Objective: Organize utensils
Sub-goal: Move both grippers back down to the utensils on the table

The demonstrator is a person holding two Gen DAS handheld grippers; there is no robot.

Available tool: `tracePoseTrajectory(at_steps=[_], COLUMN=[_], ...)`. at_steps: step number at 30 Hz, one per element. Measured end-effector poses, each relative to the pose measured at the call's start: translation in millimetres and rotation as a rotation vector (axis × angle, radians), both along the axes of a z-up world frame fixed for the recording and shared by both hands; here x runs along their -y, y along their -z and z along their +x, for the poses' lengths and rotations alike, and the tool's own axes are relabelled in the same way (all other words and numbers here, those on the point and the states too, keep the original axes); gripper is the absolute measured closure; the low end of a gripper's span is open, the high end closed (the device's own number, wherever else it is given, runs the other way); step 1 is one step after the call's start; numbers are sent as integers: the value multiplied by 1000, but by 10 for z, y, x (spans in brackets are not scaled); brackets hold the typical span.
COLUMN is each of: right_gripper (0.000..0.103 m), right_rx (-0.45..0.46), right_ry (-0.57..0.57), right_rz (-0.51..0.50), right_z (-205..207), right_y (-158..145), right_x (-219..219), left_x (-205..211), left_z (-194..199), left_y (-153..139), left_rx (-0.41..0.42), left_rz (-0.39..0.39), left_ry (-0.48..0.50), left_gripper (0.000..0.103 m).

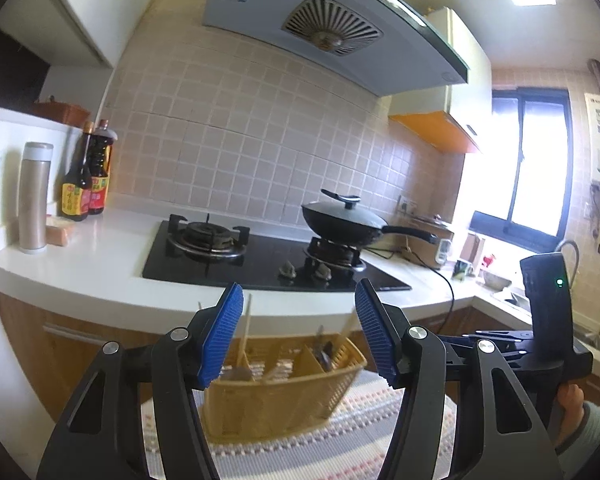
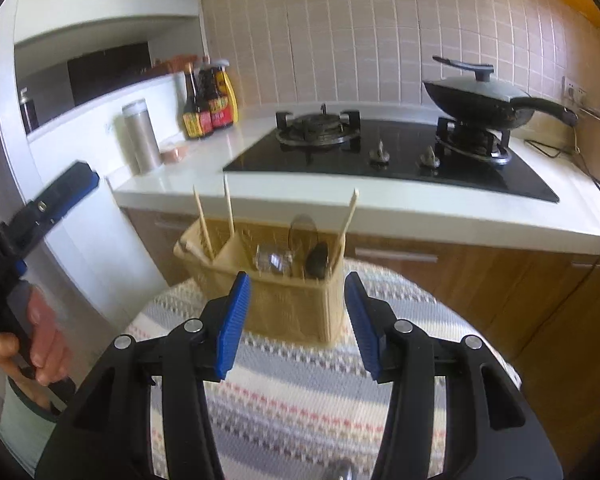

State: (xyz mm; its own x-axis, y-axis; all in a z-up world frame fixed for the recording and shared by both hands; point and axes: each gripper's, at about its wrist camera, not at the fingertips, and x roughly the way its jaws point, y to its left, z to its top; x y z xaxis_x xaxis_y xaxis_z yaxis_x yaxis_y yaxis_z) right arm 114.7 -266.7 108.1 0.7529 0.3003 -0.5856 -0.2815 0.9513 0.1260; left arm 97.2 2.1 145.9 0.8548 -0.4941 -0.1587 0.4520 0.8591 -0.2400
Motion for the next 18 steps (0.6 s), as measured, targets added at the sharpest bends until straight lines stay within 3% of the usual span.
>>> tracePoseTrajectory(at_steps=[5,9,12,14,18], right_gripper=[57,57,57,58,66], right_rx=[-128,-292,-391,-435,-516], right_ry=[9,-6,-20,-20,-31], right_rz=[-75,-91,-74,-77,-85], right_z=[-181,-251,-293,-317,-393], right_y=[168,423,629,754,993], right_x=[20,83,145,178,221], left_x=[84,109,129,120,51], left_z=[-296,-465,-515,-488,-405], left_y=[-36,-1,124,283,741], left_rx=[-16,-53,-143,-248,-492], left_rz=[92,172,251,309,300], left_ry=[-2,-19,-52,-106,-32], left_gripper=[46,46,46,46,46])
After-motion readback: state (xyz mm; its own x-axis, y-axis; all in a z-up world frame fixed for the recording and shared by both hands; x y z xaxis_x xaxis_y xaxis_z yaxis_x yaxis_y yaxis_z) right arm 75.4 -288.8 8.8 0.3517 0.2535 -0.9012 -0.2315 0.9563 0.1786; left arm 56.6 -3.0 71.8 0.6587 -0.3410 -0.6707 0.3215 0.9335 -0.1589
